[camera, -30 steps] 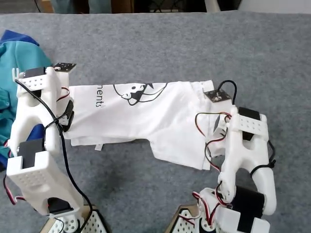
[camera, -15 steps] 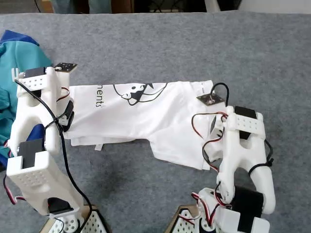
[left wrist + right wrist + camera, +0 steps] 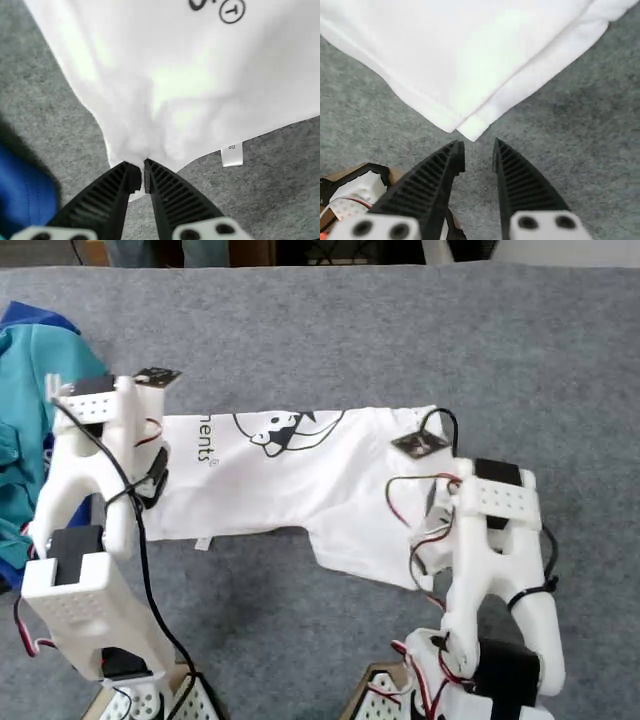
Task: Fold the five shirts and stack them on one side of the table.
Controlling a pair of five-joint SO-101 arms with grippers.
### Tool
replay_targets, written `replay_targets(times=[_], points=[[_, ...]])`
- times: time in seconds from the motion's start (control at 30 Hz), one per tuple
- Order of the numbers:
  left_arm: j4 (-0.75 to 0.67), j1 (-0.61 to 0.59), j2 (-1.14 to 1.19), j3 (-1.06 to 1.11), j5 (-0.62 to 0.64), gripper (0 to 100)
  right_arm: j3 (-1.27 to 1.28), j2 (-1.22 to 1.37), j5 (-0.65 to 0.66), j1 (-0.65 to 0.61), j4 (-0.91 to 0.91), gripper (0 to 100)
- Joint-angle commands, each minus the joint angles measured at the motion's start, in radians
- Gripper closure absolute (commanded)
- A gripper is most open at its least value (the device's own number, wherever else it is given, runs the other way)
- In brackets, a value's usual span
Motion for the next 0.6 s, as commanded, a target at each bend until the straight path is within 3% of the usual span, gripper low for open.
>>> replay_targets(times=[0.0,0.47,0.57], points=[[0.003,0.044,-0.008,-0.019,0.021,97,0.004,-0.021,-0.058,-0.080,0.002,91.4],[-0.003,0.018,-0.006,0.008,0.048,97,0.005,0.148,-0.089,-0.109,-0.025,92.3],[-0.005,0.018,-0.006,0.044,0.048,97,0.013,0.166,-0.086,-0.109,-0.060,87.9]])
